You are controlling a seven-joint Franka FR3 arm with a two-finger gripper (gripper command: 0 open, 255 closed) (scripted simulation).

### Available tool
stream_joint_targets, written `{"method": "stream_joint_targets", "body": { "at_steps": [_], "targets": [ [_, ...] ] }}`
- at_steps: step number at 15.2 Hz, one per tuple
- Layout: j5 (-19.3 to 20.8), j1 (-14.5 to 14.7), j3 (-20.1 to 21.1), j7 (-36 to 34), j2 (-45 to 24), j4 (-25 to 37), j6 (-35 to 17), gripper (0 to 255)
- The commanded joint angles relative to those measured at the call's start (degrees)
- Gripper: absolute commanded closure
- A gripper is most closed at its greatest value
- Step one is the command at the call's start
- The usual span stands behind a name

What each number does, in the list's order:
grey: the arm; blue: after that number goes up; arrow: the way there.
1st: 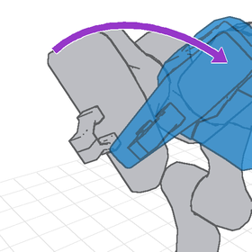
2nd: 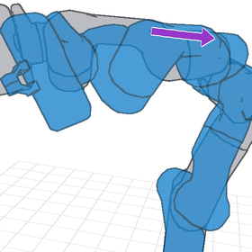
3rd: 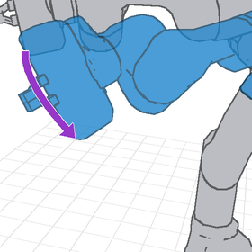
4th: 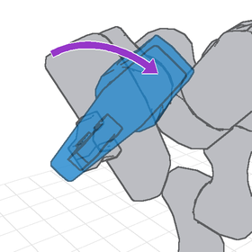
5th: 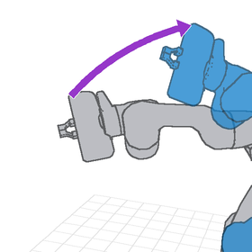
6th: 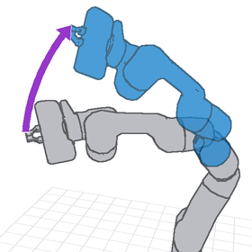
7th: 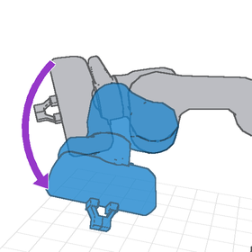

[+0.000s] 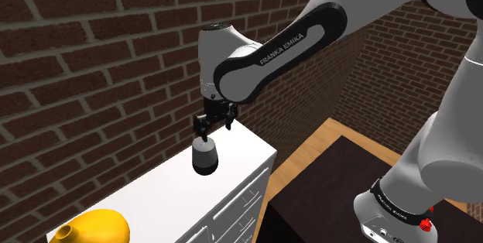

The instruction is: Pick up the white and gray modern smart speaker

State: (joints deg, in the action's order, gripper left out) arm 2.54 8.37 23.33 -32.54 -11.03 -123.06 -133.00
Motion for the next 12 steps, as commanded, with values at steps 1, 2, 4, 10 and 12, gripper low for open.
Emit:
{"method": "stream_joint_targets", "body": {
  "at_steps": [1,2,4,10,12],
  "targets": [
    [1.93,1.47,0.01,-2.43,-4.88,3.28,-0.62,0],
    [2.72,2.22,-0.12,-3.37,-7.08,4.75,-0.9,0],
    [3.26,2.72,-0.4,-3.86,-8.47,5.21,-1.64,0],
    [5.19,3.56,-1.49,-4.95,-12.18,4.65,-5.68,0],
    [5.19,3.57,-1.5,-4.95,-12.18,4.65,-5.69,0]
  ]
}}
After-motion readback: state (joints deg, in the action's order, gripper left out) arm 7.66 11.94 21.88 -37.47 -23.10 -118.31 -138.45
